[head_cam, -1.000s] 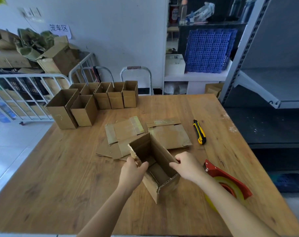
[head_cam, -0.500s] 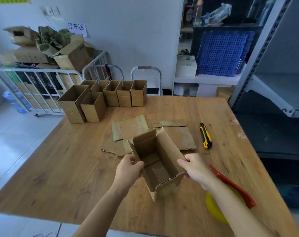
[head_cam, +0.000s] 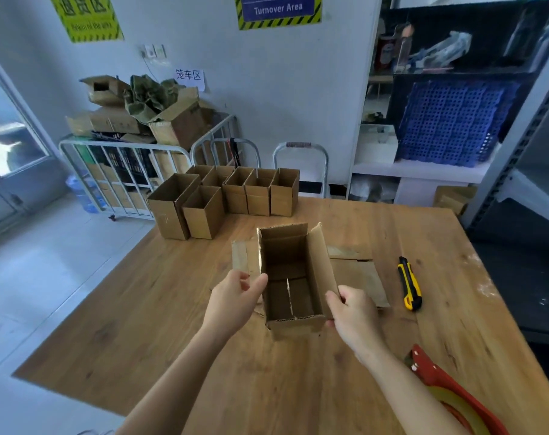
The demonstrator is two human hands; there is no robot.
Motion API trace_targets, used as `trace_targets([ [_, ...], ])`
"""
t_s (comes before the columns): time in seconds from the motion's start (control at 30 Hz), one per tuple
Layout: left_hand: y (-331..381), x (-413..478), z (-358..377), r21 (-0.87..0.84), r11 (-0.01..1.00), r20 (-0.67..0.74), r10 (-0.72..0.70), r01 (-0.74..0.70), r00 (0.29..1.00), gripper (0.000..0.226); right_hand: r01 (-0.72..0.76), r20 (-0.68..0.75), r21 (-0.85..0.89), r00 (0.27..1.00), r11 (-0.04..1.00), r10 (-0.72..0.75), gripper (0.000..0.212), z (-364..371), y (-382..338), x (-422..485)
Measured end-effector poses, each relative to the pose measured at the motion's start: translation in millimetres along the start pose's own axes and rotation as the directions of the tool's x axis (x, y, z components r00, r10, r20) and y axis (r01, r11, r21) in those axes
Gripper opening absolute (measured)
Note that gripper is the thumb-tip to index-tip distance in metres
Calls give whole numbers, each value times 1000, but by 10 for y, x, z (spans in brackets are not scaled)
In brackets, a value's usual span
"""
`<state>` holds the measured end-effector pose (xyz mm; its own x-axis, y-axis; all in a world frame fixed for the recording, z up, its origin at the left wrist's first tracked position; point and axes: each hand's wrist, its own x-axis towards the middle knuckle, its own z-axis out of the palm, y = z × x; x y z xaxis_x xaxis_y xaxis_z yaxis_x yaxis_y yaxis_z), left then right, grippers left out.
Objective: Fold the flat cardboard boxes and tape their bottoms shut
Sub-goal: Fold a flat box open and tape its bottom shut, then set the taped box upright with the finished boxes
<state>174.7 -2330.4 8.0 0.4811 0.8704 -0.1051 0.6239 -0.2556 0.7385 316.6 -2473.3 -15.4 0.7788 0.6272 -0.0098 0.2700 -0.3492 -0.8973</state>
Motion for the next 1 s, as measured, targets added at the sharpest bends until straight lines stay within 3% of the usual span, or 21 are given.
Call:
trace_targets([
  [0.13,-134,351,-204,98,992,-62,89,-83,994,55,-4,-59,-34,998,999,2,42,133,-128,256],
  [0.23,-239,648,-356,299,943,-83,175,-143,981,53,-41,-90,-41,995,998,37,39,262,-205,495],
  [0.43,-446,1443,-700,503,821,14,304,-269,953,49,-101,-95,2,990,995,101,38,707,-537,1040],
  [0.8,-859,2672,-1037,562,737,147,358,-376,922,36,-181,-113,124,974,976,195,39,1922,-1074,2267],
  [1.0,-1074,3017,-1001,554,720,174,390,-417,904,37,-206,-79,75,974,976,212,36,2450,-1053,2631],
])
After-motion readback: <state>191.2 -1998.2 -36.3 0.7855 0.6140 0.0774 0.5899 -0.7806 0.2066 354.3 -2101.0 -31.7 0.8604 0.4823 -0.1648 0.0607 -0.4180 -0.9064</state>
